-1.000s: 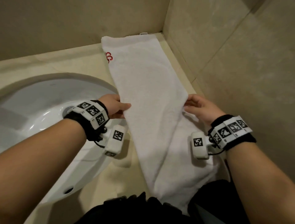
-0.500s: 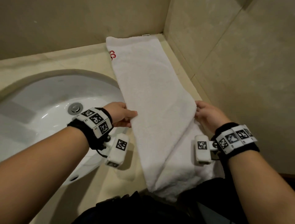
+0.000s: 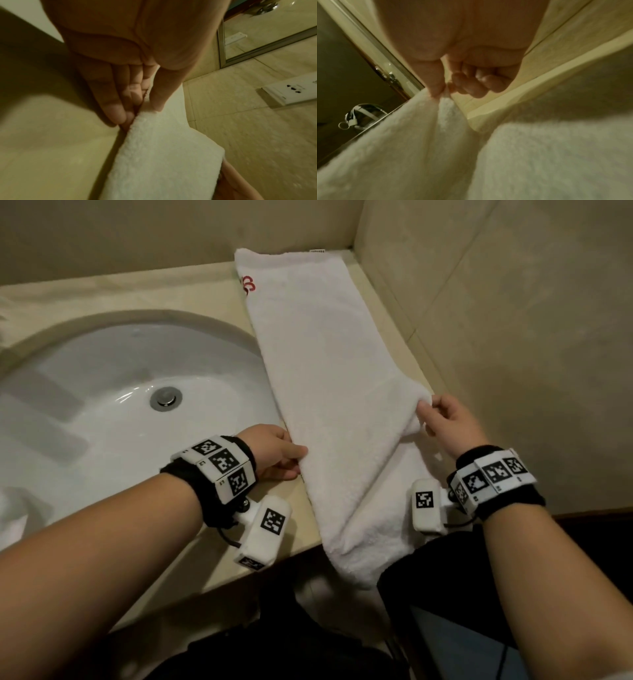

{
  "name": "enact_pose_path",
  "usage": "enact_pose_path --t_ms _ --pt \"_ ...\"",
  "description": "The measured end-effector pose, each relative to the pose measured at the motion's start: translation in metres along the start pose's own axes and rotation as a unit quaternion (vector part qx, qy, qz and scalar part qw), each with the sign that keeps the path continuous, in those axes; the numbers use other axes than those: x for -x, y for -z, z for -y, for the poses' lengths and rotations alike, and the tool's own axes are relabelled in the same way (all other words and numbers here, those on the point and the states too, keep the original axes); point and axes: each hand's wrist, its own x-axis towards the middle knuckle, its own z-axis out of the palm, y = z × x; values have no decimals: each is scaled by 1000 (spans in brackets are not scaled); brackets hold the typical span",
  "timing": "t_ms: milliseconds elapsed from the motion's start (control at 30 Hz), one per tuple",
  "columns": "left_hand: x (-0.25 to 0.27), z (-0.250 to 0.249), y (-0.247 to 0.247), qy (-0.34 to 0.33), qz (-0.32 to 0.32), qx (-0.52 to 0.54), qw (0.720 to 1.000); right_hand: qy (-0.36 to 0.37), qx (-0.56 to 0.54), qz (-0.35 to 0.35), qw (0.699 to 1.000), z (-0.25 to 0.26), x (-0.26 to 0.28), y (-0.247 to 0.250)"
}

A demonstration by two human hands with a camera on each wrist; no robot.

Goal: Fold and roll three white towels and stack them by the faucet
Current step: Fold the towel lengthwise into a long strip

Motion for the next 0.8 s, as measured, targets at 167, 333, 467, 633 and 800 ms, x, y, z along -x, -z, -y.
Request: enact_pose_path --t_ms 167,333,467,633,800 --pt "10 5 -13 -9 -8 -12 1000 -10 18 148 989 -9 15 -1" --pt "19 6 -10 -24 -24 -16 999 64 224 94 968 4 13 -13" --pt "26 4 2 -23 -50 -11 998 5 179 36 983 -2 19 12" --pt "37 9 -3 -1 -12 -27 1000 -61 219 47 973 -31 47 29" --pt "41 12 -13 -10 -35 -33 999 -55 208 64 974 -38 52 19"
